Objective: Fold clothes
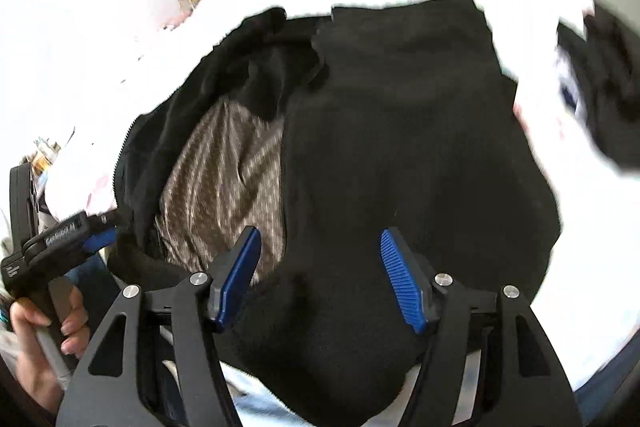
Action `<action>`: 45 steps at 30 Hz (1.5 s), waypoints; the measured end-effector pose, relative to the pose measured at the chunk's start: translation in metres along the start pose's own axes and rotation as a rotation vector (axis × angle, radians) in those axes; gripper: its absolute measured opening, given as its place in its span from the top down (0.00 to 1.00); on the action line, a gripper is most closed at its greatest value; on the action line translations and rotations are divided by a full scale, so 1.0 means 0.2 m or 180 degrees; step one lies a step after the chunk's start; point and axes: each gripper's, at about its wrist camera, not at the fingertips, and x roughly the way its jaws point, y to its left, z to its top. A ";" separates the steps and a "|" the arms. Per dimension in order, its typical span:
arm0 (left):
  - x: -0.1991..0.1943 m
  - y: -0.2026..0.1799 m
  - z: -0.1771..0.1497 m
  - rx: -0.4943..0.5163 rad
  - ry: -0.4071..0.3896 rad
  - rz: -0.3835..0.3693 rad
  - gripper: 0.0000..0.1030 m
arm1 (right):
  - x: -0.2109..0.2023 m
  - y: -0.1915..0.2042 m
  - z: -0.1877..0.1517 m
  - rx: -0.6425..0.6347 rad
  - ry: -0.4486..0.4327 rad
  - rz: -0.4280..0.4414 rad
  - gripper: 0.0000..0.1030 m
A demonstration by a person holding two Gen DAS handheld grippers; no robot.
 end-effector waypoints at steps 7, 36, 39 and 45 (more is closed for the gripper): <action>0.04 -0.08 0.00 0.0221 0.0201 -0.0388 0.64 | 0.06 0.12 -0.06 -0.0316 0.0092 -0.0041 0.38; 0.22 -0.77 -0.16 0.1705 0.1065 -0.1159 0.43 | 0.04 -0.21 0.11 0.0628 0.0274 0.1032 0.25; 0.25 -0.73 -0.20 0.1695 0.1107 -0.1162 0.42 | 0.12 -0.09 0.13 0.0507 0.0435 0.1260 0.24; 0.20 -0.75 -0.35 0.1836 0.1174 -0.1001 0.40 | 0.33 0.09 0.14 0.0064 0.0728 0.1220 0.15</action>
